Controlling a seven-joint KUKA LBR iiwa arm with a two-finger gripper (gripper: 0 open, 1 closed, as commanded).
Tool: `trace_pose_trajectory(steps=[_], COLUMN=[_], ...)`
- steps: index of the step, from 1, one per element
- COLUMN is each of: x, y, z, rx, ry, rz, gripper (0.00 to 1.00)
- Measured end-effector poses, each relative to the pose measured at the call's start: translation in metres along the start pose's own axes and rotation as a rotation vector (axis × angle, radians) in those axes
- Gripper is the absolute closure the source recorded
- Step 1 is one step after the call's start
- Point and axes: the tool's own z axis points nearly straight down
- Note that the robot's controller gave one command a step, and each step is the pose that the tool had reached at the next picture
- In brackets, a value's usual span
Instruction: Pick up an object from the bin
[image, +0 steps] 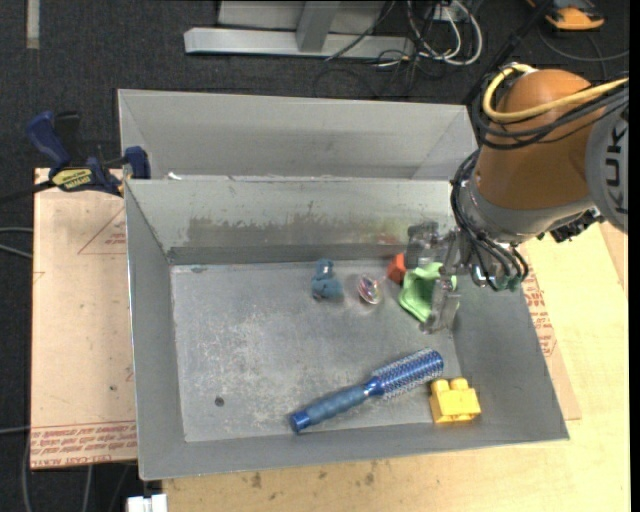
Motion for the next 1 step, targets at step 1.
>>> trace_pose_trajectory(steps=[1], x=[0.0153], y=[-0.0146], z=[0.0157], rx=[0.001], ry=[-0.006], rz=[-0.222], gripper=[0.00])
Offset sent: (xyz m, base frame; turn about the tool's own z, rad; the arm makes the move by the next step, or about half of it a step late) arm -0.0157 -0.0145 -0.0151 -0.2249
